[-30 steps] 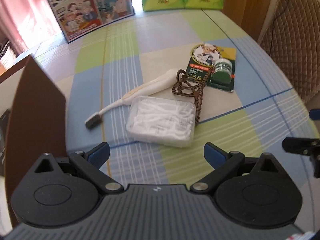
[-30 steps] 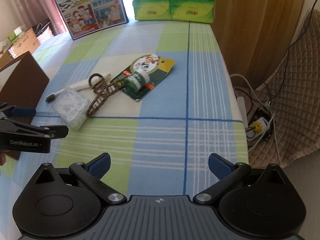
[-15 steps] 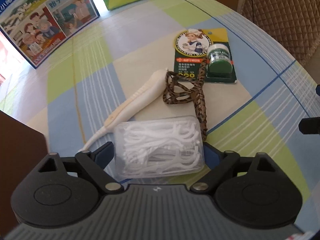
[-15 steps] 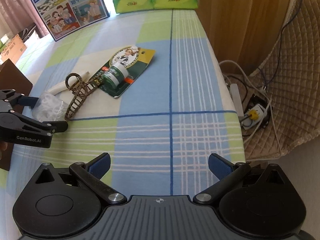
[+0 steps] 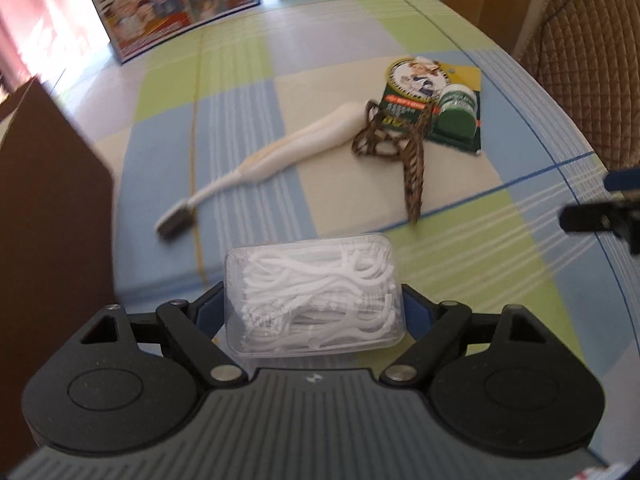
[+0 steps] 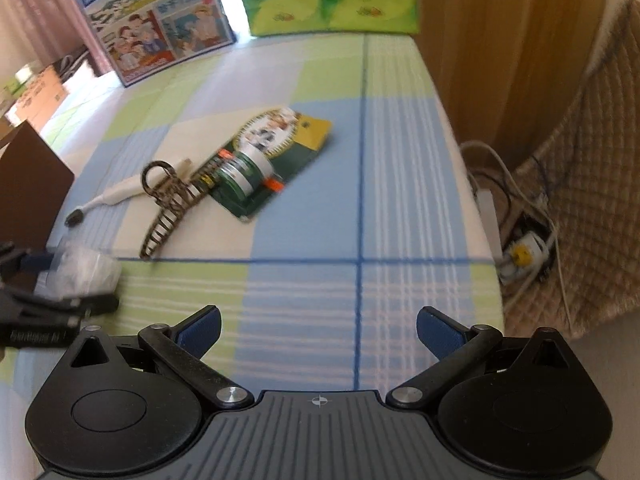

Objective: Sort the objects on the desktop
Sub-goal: 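Grasp the white floss case with the left tool while the right tool grasps the green card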

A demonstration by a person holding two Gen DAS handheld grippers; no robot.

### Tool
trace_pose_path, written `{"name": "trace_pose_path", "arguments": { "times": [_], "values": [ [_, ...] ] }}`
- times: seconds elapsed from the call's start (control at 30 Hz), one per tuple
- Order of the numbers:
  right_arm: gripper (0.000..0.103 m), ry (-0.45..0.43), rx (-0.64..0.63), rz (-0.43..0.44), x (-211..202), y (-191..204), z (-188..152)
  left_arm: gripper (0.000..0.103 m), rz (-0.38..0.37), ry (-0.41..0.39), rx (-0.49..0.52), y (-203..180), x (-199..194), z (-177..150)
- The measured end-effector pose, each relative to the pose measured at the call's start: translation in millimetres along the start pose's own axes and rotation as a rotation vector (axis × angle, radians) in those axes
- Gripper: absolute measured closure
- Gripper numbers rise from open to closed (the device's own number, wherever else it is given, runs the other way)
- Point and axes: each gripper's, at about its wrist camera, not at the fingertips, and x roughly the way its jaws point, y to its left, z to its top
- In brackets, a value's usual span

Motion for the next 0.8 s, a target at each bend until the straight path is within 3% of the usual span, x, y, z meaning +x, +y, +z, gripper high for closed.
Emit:
{"name": "trace_pose_path", "arguments": {
  "times": [0.2,0.3,0.43,0.53,0.57,0.6,0.8],
  "values": [
    [0.004,-0.135,-0.248,0.011,16.4,23.1,15.4,0.019,0.02,0.01,-0.081,10.5,-10.5,-18.3],
    [0.028,-0.164,-0.366,0.046,27.3,34.1,26.2,0.019,0.028,0.014,-0.105,14.6,-13.6,-24.7],
    [0.035,-0.204,-0.471,0.092,40.0,43.8,41.3,0.019,0.033,0.028,-0.135,18.3,-14.9,-31.7],
    [0.042,-0.206,-0.548,0.071,52.8,52.0,48.5,0.019,0.028,0.039,-0.155,20.9,-14.7,-35.1],
    [0.048,-0.201,-0.565,0.068,57.3,53.5,49.9,0.019,0.03,0.038,-0.154,20.8,-15.1,-35.9],
    [0.064,-0.193,-0.575,0.071,60.8,54.1,51.3,0.019,0.032,0.038,-0.153,20.8,-15.5,-37.1],
    [0.069,-0.18,-0.506,0.058,58.3,47.2,46.2,0.019,0.043,0.041,-0.16,21.8,-14.8,-40.4]
  ]
}}
